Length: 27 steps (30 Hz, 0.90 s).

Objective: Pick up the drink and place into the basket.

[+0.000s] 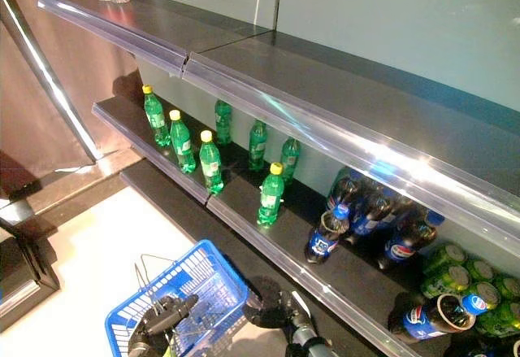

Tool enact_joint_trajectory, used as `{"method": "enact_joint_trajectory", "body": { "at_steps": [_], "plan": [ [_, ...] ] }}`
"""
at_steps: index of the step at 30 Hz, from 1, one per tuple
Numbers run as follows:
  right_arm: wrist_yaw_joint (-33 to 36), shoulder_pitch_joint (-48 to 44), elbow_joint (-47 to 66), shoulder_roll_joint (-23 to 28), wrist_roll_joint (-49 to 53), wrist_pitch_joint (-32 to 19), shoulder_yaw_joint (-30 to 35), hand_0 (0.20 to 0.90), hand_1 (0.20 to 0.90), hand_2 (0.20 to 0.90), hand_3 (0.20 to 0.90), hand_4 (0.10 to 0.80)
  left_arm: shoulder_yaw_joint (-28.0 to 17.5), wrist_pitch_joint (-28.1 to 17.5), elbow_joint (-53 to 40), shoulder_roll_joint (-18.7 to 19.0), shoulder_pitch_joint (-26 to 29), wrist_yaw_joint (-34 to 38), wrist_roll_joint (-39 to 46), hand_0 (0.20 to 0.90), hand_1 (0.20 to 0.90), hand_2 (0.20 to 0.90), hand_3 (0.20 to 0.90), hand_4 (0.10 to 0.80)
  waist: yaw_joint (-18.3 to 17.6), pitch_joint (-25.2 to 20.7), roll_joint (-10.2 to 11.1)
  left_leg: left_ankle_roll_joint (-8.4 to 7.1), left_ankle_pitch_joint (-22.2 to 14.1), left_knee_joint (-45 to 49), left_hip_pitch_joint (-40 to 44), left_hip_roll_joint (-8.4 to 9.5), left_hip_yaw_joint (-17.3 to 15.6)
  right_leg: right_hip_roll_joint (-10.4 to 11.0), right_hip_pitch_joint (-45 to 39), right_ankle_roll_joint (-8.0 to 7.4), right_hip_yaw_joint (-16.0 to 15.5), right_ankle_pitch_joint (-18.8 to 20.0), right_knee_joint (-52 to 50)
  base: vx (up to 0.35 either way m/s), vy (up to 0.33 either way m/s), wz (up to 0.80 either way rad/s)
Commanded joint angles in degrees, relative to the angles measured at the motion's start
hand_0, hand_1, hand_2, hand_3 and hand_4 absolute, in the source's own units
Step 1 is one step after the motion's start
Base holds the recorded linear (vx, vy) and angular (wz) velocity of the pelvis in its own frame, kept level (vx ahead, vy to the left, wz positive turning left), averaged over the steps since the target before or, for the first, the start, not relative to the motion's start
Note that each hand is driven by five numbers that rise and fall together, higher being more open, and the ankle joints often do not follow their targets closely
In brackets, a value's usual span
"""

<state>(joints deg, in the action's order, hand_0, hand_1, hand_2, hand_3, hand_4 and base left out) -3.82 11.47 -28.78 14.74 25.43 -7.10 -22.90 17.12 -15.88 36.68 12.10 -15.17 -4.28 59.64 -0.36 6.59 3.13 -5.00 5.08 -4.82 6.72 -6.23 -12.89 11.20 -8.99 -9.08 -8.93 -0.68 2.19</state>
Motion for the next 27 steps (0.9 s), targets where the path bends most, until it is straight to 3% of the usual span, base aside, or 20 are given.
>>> {"method": "enact_joint_trajectory", "body": {
  "at_steps": [1, 19, 23, 27],
  "plan": [
    [0.0, -2.9, 2.3, -0.2, 2.9, -3.2, 0.8, 0.900, 0.900, 0.900, 0.900, 0.800, -0.7, -7.7, -9.4, 0.7, 8.8, -5.9, -2.1, 0.300, 0.300, 0.300, 0.200, 0.100, 0.6, -1.1, -0.8, -2.32, -2.8, 4.2, -0.8, -2.77, 2.3, 3.1, 3.6, -1.79, -4.6, 6.2, -1.9, 0.000, 0.000, 0.00],
    [0.1, -3.0, 2.3, -0.1, 0.7, -4.5, 0.7, 0.900, 0.900, 0.900, 0.900, 0.800, -1.1, -8.6, -9.6, 0.5, 8.7, -6.1, -1.5, 0.300, 0.300, 0.300, 0.200, 0.100, 0.7, -1.2, -0.9, -2.39, -2.8, 4.1, -0.8, -2.81, 2.4, 3.2, 3.5, -1.78, -4.8, 6.2, -1.7, 0.000, 0.000, 0.00],
    [1.8, -3.5, 5.0, 1.5, -5.3, -6.6, -0.4, 0.900, 0.900, 0.900, 0.900, 0.800, -1.0, -8.5, -10.2, 0.7, 9.0, -5.7, -1.4, 0.300, 0.300, 0.300, 0.200, 0.100, 0.8, -1.1, -0.7, -2.44, -2.8, 4.2, -0.9, -2.82, 2.6, 3.2, 3.6, -1.85, -4.8, 6.3, -1.8, 0.000, 0.000, 0.00],
    [7.9, -5.0, 11.0, 5.0, -15.6, -9.6, -1.7, 0.900, 0.900, 0.900, 0.900, 0.800, -0.8, -8.3, -10.8, 1.2, 9.1, -4.9, -1.1, 0.300, 0.300, 0.300, 0.200, 0.100, 0.8, -0.9, -0.5, -2.38, -3.0, 4.1, -0.8, -2.62, 3.1, 3.1, 3.6, -2.02, -4.5, 6.3, -1.8, 0.000, 0.000, 0.00]
  ]
}}
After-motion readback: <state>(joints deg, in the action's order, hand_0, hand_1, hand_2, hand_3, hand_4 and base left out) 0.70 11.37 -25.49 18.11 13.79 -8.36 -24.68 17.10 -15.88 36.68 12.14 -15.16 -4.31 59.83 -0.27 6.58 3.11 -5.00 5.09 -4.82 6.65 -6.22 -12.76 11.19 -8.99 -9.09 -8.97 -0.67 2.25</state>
